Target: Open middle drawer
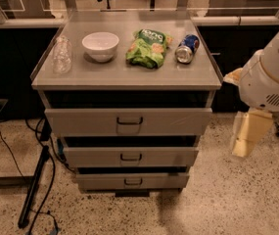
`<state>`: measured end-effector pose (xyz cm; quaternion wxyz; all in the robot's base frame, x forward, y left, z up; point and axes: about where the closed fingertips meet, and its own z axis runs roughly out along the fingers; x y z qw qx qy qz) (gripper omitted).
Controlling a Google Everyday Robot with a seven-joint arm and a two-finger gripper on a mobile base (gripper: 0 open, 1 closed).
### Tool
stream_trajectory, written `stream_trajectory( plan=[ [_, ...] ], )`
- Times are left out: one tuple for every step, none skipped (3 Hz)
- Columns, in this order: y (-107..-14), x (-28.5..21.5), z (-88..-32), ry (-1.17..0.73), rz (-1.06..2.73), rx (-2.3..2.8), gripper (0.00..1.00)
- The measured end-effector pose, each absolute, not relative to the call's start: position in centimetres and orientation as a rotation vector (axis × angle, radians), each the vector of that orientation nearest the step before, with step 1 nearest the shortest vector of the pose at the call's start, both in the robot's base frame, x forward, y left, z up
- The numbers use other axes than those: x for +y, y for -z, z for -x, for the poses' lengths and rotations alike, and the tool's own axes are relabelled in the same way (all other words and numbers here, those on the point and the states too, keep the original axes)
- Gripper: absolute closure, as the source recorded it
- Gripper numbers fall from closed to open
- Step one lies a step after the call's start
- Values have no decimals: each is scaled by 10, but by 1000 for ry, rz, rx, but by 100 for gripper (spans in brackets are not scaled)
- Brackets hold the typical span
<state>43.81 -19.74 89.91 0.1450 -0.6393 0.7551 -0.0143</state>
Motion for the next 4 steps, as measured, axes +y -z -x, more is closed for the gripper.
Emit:
stream_trajectory(
  plan=[
    [-843,-171,-430,-74,1891,2137,0],
    [-808,-158,-433,-134,1928,2126,0],
    [-806,-158,-433,-136,1928,2127,0],
    [-793,-151,-429,-175,1929,2136,0]
  ],
)
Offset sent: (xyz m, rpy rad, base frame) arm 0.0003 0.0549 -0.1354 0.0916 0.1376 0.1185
